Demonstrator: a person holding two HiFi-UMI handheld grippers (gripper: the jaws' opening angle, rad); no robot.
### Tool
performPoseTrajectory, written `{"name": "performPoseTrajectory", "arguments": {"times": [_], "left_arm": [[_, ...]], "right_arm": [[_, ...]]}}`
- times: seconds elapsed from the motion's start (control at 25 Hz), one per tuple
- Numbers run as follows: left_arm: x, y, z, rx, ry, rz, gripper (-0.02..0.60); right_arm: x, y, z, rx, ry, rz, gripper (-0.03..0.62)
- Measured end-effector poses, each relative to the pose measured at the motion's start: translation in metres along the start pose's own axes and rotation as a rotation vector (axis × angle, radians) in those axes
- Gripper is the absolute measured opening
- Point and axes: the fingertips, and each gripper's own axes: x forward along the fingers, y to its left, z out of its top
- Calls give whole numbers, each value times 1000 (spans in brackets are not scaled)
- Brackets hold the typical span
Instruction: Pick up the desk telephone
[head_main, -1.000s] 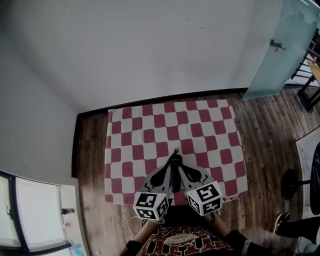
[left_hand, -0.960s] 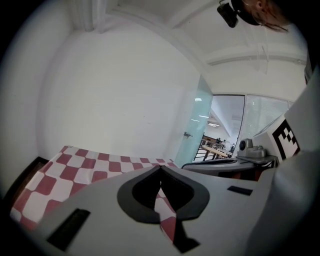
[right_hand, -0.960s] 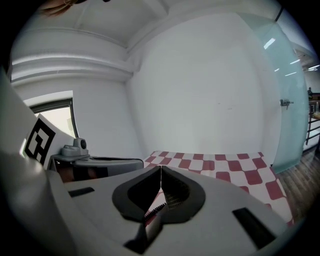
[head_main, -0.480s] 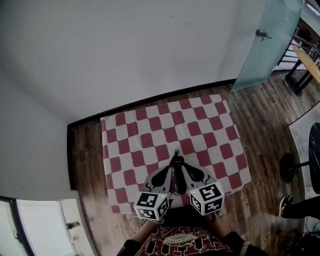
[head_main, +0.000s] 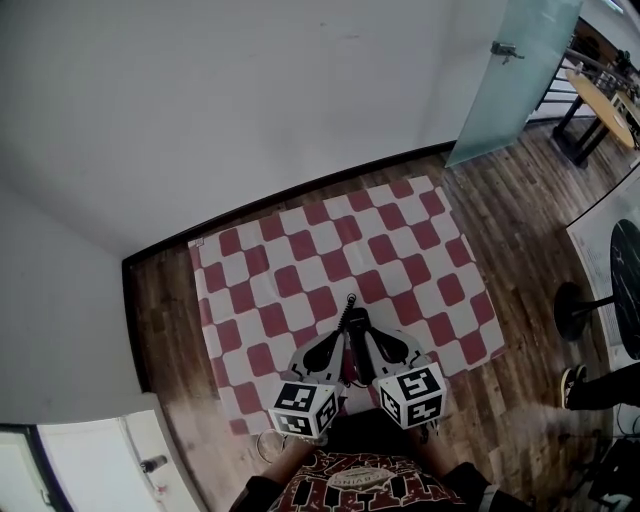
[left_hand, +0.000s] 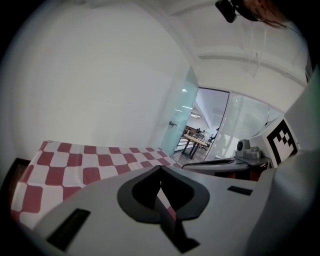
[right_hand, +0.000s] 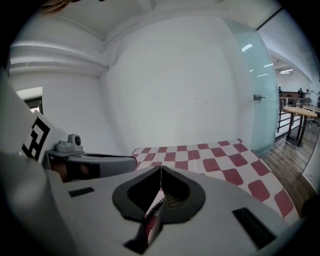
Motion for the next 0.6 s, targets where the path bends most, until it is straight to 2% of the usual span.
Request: {"name": "performPoseTrajectory", "arguments": {"times": [0.32, 0.6], "left_arm": [[0, 3, -13, -21, 35, -23, 9], [-1, 13, -30, -57, 65, -8, 9]], "right_arm": [[9, 0, -19, -5, 51, -19, 20], [15, 3, -32, -17, 91, -13, 20]]}}
